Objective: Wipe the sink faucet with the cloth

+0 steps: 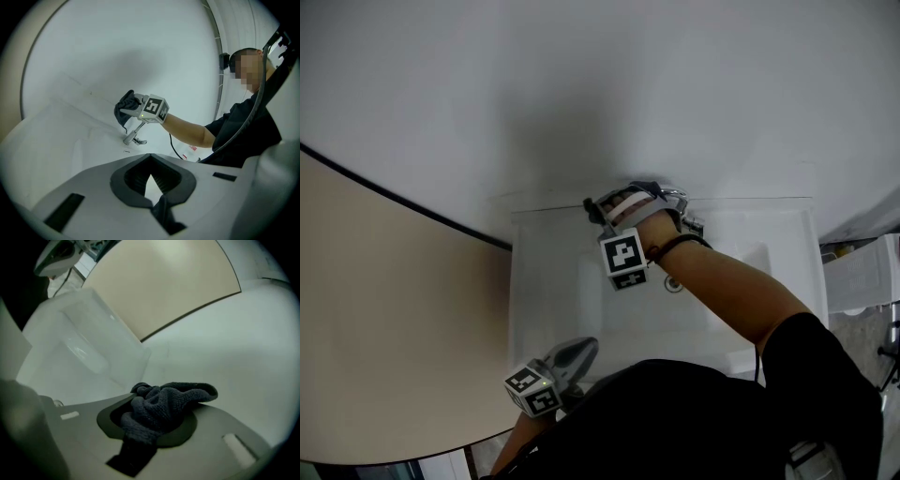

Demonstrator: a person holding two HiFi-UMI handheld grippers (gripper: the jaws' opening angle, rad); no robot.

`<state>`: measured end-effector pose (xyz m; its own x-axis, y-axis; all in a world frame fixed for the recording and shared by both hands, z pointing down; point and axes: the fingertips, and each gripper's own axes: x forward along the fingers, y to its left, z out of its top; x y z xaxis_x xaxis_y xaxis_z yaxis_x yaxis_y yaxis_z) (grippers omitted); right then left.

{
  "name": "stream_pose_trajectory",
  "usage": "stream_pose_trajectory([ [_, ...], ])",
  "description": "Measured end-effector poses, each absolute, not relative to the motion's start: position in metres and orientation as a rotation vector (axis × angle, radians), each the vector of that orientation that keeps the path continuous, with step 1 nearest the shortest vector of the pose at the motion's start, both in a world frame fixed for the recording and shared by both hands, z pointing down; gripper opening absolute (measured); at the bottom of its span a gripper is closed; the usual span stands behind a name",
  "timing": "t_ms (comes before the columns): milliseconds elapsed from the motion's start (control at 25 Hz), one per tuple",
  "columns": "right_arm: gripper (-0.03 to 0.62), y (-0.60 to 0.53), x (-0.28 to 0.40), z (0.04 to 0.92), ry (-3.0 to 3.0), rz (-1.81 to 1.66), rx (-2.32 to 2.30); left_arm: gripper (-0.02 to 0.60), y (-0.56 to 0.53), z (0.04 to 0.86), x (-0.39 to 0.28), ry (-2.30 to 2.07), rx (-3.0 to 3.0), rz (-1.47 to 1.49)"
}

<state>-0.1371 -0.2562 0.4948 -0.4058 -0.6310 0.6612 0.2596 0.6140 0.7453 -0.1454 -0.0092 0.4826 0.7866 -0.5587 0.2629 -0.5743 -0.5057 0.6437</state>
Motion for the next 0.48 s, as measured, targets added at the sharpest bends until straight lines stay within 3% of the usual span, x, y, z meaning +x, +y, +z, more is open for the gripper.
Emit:
stream_pose_trajectory([
  [280, 0.098, -0.121, -0.156, 0.581, -2.08, -0.471, 0.093, -0.008, -0.016, 0.479, -0.175, -0.804, 2.254, -0.031],
  [480, 0.098, -0.067, -0.103, 0.599, -2.264, 0.197, 0.34, -0.008, -0.028, 0.469, -0.193, -0.73, 2.308, -0.032],
])
